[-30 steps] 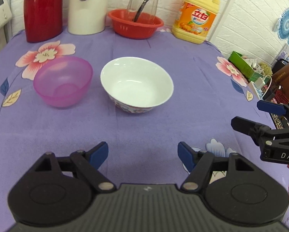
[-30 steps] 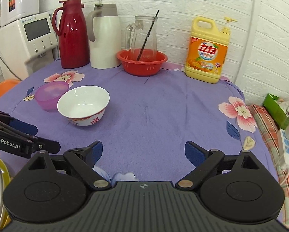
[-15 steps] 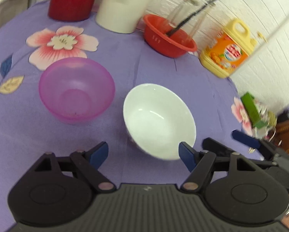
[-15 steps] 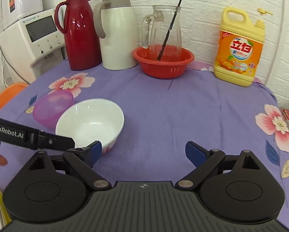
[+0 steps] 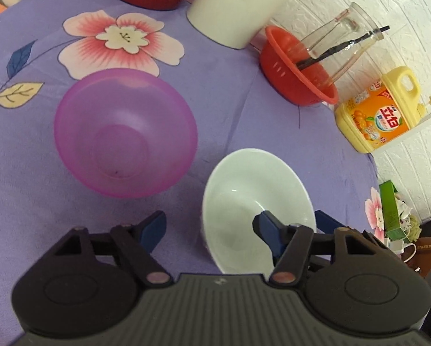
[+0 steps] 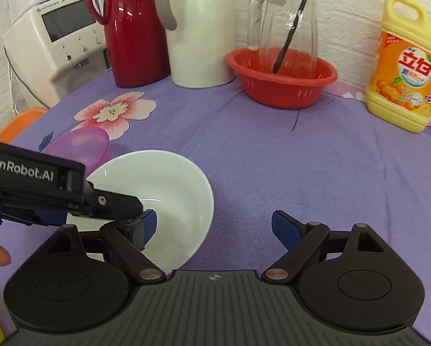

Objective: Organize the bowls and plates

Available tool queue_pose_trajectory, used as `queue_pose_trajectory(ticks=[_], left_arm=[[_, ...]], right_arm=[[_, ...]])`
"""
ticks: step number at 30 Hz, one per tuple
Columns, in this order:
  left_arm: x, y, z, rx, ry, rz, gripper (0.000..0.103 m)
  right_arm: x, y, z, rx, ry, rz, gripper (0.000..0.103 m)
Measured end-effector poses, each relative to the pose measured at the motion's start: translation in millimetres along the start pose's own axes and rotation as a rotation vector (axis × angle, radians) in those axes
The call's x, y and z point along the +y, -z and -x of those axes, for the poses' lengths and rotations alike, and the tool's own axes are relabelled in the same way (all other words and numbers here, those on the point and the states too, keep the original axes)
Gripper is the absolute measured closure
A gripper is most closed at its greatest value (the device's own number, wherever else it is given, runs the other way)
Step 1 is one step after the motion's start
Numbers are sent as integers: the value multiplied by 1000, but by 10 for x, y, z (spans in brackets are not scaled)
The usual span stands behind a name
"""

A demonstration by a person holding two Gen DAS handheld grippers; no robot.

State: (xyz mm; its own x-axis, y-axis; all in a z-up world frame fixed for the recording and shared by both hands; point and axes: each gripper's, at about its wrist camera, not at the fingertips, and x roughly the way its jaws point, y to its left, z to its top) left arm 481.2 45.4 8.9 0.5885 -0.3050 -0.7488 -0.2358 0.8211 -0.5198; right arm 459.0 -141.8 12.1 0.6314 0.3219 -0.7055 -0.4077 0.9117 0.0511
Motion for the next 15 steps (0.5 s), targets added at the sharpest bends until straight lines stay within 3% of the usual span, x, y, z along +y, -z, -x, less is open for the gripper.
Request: queue_pose_trajectory(ticks=[4, 6, 9, 11, 15], left_arm=[[14, -17, -21, -9, 15, -2, 52], [20, -15, -36, -10, 32, -5, 63], [30, -1, -50, -14, 65, 5, 71], [-16, 12, -32, -11, 72, -21, 76], [-99, 89, 45, -1, 68, -61, 77]], right_arm=[[45, -7, -87, 11, -14, 13, 0], [52, 7, -118, 13, -41, 6, 0], [87, -13, -96, 24, -95, -23, 40], [166, -4, -57, 16, -65, 18, 44], [205, 49, 59, 14, -39, 23, 45]])
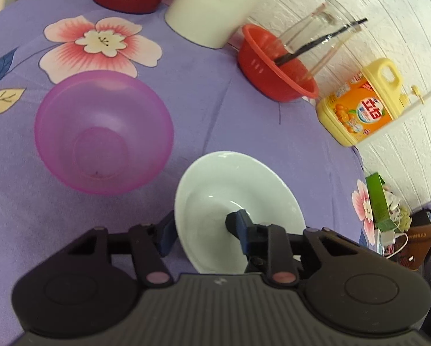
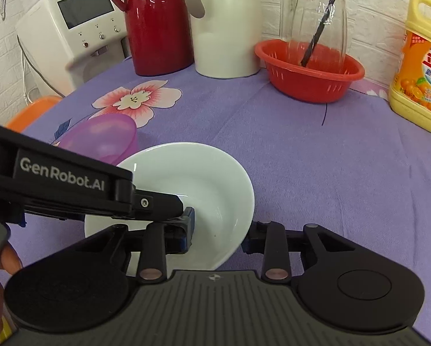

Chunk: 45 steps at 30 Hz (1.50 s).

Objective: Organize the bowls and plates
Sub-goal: 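Carry the white bowl into the steel bowl and open the right tool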

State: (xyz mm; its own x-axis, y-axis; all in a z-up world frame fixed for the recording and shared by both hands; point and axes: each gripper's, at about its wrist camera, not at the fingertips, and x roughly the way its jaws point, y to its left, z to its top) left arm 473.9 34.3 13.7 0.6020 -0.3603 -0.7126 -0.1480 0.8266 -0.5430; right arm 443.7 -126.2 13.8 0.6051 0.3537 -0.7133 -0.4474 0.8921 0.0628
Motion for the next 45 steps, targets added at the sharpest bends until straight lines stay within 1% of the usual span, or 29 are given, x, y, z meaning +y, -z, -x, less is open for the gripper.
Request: queue_pose_trajectory(ticks=[5, 9, 16, 21, 24, 28, 32, 37, 39, 41, 43, 44, 45], left_arm=[[-114, 141, 181, 0, 31, -37, 77], [-242, 374, 421, -2, 61, -88, 77], [-512, 998, 912, -12, 136, -187, 77], [-603, 1493, 1133, 22, 178, -244, 77], [-595, 1765, 1188, 49, 183, -282, 77], [-533, 2028, 1166, 89, 160, -321, 77], [-485, 2166, 1116, 115, 136, -339, 77], [-427, 2216, 1056, 120, 116, -368, 77], [-436, 2207, 1056, 101, 104, -396, 73], [-440, 2180, 1046, 114, 108, -409, 72], [-442, 2132, 1055, 131, 115, -406, 67], [-446, 2115, 1082, 130, 119, -406, 57], [-453, 2097, 1119, 122, 115, -413, 39]], right_arm=[[30, 95, 273, -33, 37, 7, 45], [66, 254, 616, -67, 55, -9, 45], [265, 715, 1381, -140, 145, -6, 45], [398, 1153, 1759, -158, 204, -30, 46], [496, 1413, 1882, -158, 225, -49, 46], [566, 1686, 1941, -149, 230, -76, 47], [611, 1867, 1926, -135, 223, -93, 48], [580, 1942, 1876, -128, 190, -116, 47], [571, 1953, 1879, -137, 180, -125, 46], [538, 1959, 1888, -142, 158, -148, 46], [515, 1976, 1904, -147, 138, -165, 46], [500, 1979, 1920, -154, 131, -176, 46], [491, 1981, 1942, -164, 134, -186, 43]])
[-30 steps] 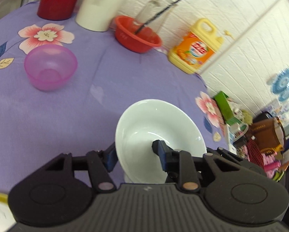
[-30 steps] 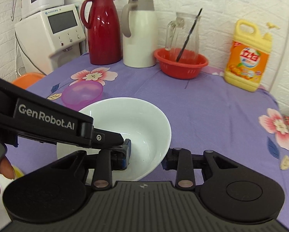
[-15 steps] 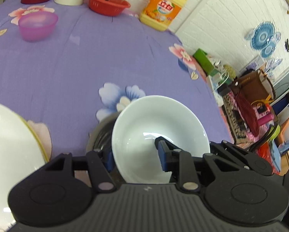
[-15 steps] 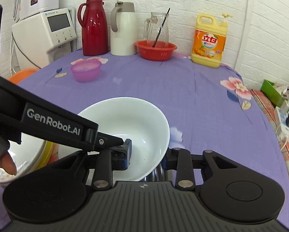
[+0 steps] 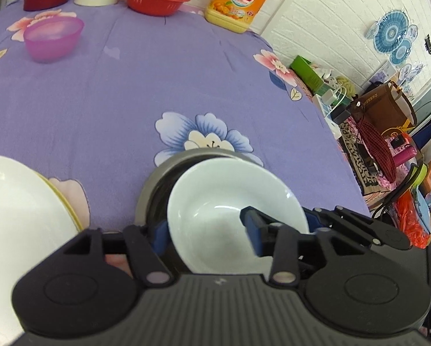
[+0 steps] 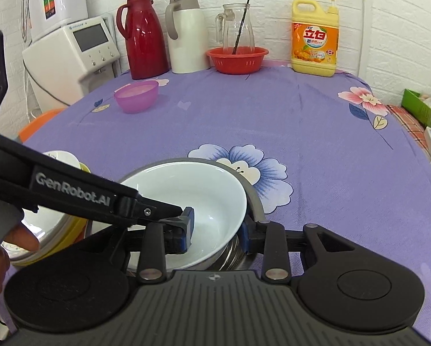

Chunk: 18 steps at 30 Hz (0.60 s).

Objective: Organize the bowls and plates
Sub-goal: 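Carry the white bowl into the steel bowl and open the right tool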

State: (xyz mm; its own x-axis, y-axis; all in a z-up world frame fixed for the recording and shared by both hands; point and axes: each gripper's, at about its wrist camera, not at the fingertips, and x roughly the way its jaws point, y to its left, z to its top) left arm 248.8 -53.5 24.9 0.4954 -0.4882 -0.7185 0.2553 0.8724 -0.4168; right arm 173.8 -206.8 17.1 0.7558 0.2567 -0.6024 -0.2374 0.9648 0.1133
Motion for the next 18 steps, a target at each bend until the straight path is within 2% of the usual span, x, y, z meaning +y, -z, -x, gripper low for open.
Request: queue_pose_trajectory(ticks=[2, 3, 5, 7, 9, 12, 18], left_arm=[[2, -35, 78, -12, 14, 1, 33], [10, -58, 127, -16, 24, 6, 29], [33, -107, 228, -38, 43, 10, 27], [44, -157, 333, -72, 48, 7, 27], [80, -209, 427, -98, 34, 4, 27], [200, -271, 514, -124, 5, 10, 27], [510, -326, 620, -166, -167, -23, 27]], right_arm=[[-41, -18, 70, -33, -7, -21, 42], [-67, -31, 106, -44, -9, -36, 33], [-97, -58, 169, -69, 11, -36, 21], [-123, -74, 227, -91, 32, -32, 4], [-144, -92, 252, -101, 34, -29, 0], [-138, -110, 257, -100, 36, -13, 0], [-104, -157, 157, -73, 17, 6, 0]])
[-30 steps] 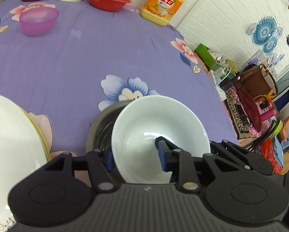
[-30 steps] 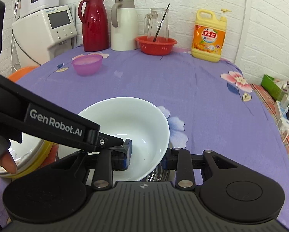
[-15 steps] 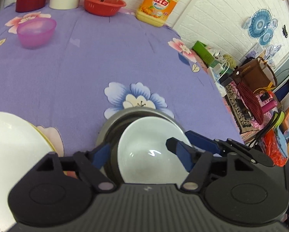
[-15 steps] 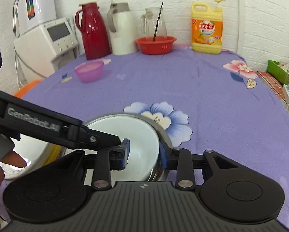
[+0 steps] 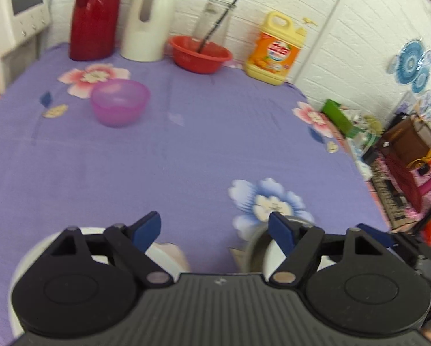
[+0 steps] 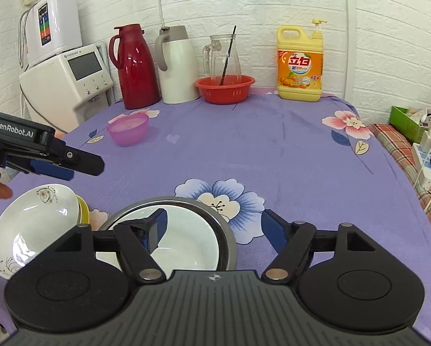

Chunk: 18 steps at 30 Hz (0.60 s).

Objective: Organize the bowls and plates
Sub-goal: 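Carry the white bowl into the steel bowl and open the right tool, then move the right tool to the pink plastic bowl and grip its rim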

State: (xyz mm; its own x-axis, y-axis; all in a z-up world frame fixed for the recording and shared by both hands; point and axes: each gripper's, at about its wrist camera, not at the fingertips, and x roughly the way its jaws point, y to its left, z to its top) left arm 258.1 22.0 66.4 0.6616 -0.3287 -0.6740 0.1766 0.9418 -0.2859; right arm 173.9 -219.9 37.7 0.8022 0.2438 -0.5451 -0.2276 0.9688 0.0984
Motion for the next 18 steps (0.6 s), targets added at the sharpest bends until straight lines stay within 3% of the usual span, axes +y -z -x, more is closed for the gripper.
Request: queue_pose_trajectory(ticks=[5, 18], left_arm=[[236, -68, 8, -28, -65, -7, 27], [775, -484, -112, -82, -91, 15, 27]], right_arm=[[99, -111, -143, 25, -23, 2, 0], [586, -849, -679, 28, -71, 133, 0]])
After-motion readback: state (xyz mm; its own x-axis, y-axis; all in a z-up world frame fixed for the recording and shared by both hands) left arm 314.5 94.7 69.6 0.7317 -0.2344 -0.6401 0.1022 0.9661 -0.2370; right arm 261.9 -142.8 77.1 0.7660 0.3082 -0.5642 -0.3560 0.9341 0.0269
